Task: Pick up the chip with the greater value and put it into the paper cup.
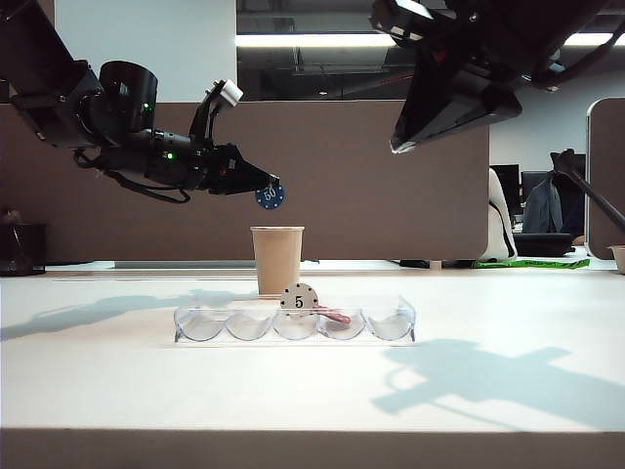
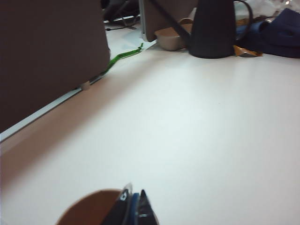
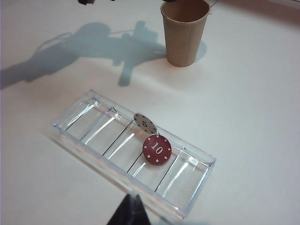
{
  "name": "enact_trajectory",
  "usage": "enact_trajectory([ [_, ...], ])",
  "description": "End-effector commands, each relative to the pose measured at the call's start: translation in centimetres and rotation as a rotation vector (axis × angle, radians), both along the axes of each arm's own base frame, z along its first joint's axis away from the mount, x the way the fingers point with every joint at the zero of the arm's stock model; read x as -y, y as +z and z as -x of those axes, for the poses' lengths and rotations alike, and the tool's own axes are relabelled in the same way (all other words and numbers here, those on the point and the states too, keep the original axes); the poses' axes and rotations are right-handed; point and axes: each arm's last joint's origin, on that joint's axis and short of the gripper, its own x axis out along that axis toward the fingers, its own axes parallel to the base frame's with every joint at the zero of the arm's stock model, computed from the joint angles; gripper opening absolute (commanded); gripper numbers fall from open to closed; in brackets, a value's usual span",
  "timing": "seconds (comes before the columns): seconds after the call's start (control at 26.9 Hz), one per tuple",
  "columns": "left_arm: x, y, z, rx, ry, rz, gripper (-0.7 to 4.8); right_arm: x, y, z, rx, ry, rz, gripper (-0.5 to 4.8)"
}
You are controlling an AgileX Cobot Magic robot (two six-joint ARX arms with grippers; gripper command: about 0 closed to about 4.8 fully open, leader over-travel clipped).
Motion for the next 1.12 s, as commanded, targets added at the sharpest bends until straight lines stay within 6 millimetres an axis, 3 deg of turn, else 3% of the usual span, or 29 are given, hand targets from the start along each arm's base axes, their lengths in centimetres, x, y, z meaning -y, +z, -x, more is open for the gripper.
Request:
enact_trajectory([
  [0.04, 0.27, 0.42, -0.17, 0.052, 0.006, 0.01, -0.05, -0.05, 0.28, 0.01, 0.014, -0.001, -0.008, -0.05],
  [0.41, 0.95, 0.38, -0.43, 0.116, 0.077, 0.01, -0.02, -0.05, 0.27, 0.02, 0.013, 0.002, -0.009, -0.05],
  [0.56, 0.98, 0.41, -0.47, 0.119, 0.1, 0.007, 0.61, -0.05, 0.26, 0.02, 0.011, 0.002, -0.008, -0.05],
  [0.82, 0.96, 0.42, -0.51, 0.12, 0.116, 0.006, 0.63, -0.04, 0.19, 0.05, 0.006, 0.002, -0.004, -0.06],
  [0.97, 0.96, 0.42, -0.51, 0.12, 0.116, 0.006, 1.23, -0.02, 0.15, 0.06, 0.003, 0.002, -0.001, -0.05],
  [1.12, 0.96, 0.42, -0.51, 0.121, 0.117, 0.006, 1.23, 0.0, 0.07, 0.1, -0.004, 0.003, 0.005, -0.05],
])
